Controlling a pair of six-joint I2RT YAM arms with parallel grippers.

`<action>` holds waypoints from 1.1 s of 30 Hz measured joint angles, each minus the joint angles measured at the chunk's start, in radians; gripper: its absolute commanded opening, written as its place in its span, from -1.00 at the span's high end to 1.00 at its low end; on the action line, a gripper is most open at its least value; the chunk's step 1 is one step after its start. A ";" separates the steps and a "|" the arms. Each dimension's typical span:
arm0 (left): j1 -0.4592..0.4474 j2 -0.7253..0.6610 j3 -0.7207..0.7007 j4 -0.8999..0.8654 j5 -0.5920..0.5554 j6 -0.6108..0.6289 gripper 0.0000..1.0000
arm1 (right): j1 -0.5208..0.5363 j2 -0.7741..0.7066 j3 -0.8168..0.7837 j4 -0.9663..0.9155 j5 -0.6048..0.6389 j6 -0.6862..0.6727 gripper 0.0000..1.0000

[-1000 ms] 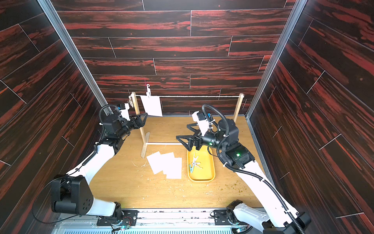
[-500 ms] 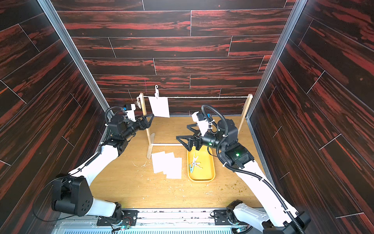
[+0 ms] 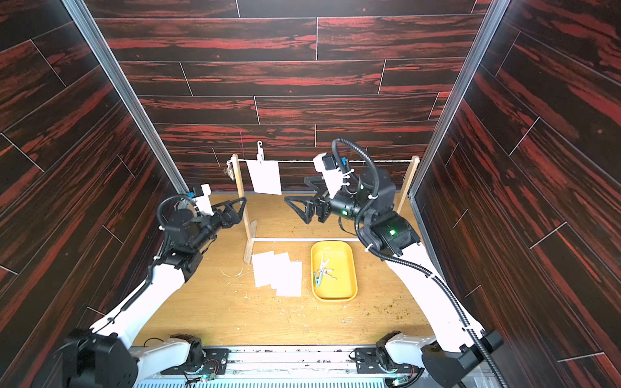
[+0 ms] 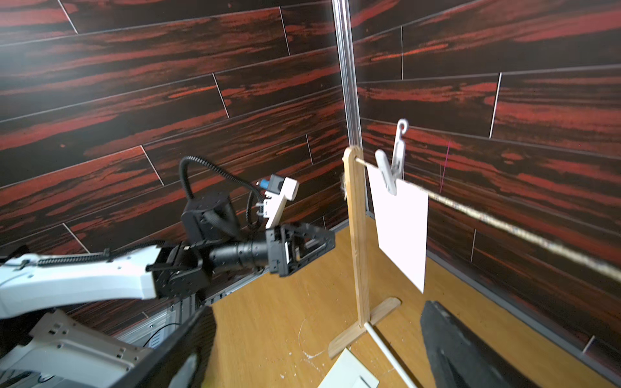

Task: Remove the postcards from the strings
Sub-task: Pinch the postcard on the clothesline.

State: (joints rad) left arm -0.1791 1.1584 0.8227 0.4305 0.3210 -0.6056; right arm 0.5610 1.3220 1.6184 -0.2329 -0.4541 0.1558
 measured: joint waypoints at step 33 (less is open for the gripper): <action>-0.291 0.597 0.064 0.926 -0.307 -0.179 -0.98 | 0.000 0.014 0.042 0.006 -0.063 -0.018 -0.97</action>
State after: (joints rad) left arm -0.4706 1.7557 0.8864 1.3563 0.0139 -0.7845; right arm 0.5610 1.3365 1.6600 -0.2272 -0.5175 0.1375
